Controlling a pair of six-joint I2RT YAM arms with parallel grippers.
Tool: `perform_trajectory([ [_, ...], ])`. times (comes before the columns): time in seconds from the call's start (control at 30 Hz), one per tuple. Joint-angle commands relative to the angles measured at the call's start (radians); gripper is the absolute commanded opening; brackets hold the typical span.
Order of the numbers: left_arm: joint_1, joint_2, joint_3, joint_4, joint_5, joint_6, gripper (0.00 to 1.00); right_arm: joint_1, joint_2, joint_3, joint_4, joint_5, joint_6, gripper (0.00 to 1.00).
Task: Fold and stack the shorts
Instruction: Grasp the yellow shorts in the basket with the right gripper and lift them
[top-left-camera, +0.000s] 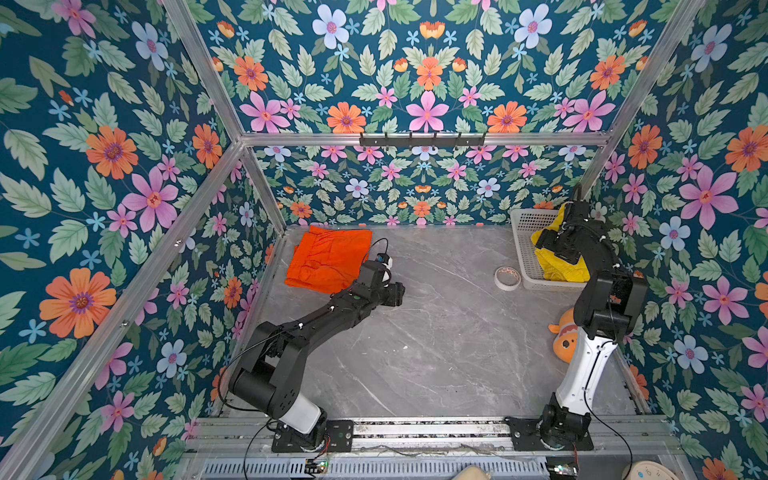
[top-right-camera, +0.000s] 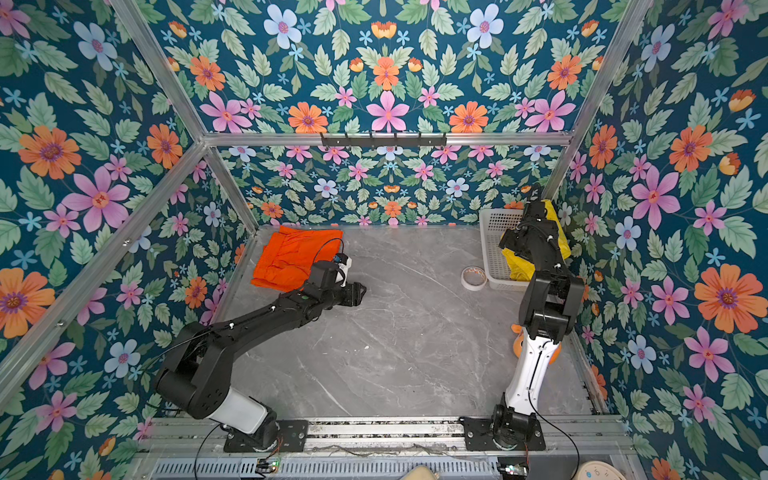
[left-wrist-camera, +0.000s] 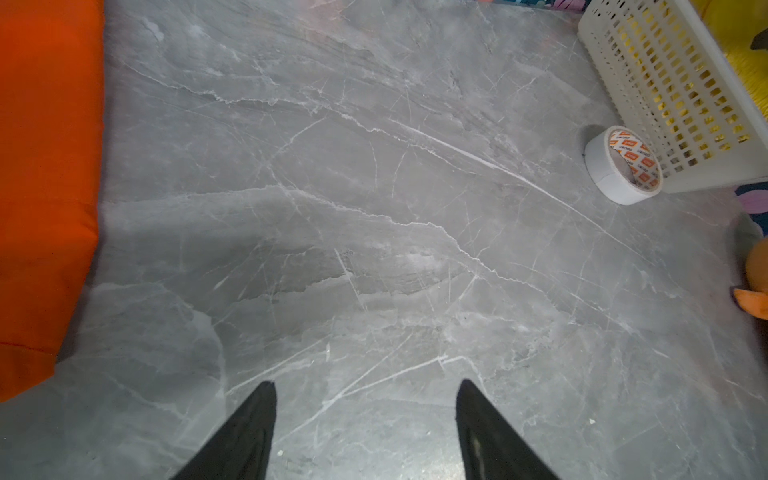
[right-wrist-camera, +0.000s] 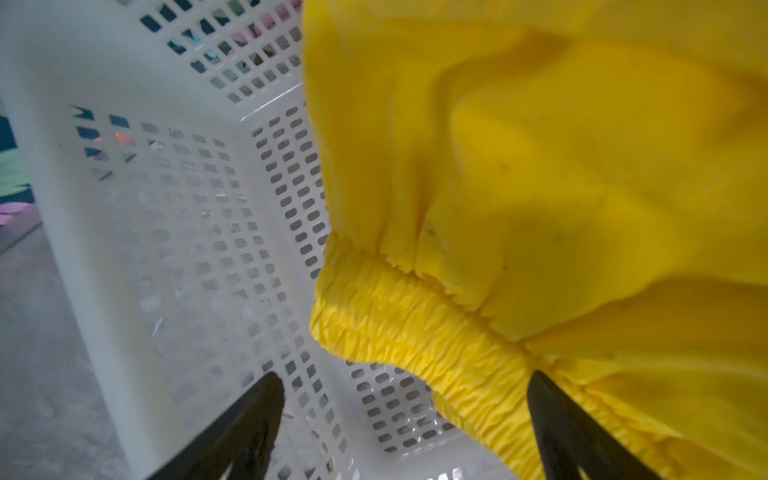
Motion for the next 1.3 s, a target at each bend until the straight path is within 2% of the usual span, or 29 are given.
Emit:
perform_trajectory([
  [0.0,-0.002,0.005,0.004,0.034,0.006,-0.008,0.70,0.043,0.012,0.014,-0.016,0.190,-0.070,0.91],
  [0.17,-0.001,0.004,0.004,0.026,0.005,-0.004,0.70,0.067,0.109,0.139,-0.090,0.308,-0.087,0.92],
  [0.33,-0.001,0.010,0.003,0.027,0.008,-0.002,0.70,0.078,0.205,0.262,-0.142,0.321,-0.129,0.92],
  [0.47,-0.002,0.015,0.003,0.037,0.016,-0.011,0.70,0.100,0.250,0.299,-0.126,0.343,-0.191,0.92],
  [0.63,-0.003,0.018,0.007,0.034,0.016,-0.010,0.70,0.104,0.326,0.385,-0.193,0.440,-0.189,0.91],
  [0.8,-0.003,0.017,0.012,0.028,0.009,-0.006,0.70,0.106,0.351,0.390,-0.200,0.512,-0.211,0.89],
  [0.87,-0.003,0.017,0.016,0.028,0.009,-0.007,0.70,0.107,0.356,0.391,-0.201,0.532,-0.215,0.80],
  [0.93,-0.003,0.017,0.018,0.029,0.008,-0.007,0.70,0.105,0.353,0.389,-0.203,0.547,-0.213,0.58],
  [1.07,-0.003,0.005,0.024,0.023,0.004,-0.002,0.70,0.108,0.283,0.344,-0.171,0.522,-0.210,0.25],
  [1.17,-0.002,-0.014,0.035,0.014,0.005,-0.001,0.70,0.118,0.142,0.221,-0.069,0.495,-0.224,0.11],
  [1.27,-0.003,-0.048,0.041,0.016,0.007,0.002,0.70,0.128,-0.023,0.081,0.043,0.480,-0.245,0.07],
])
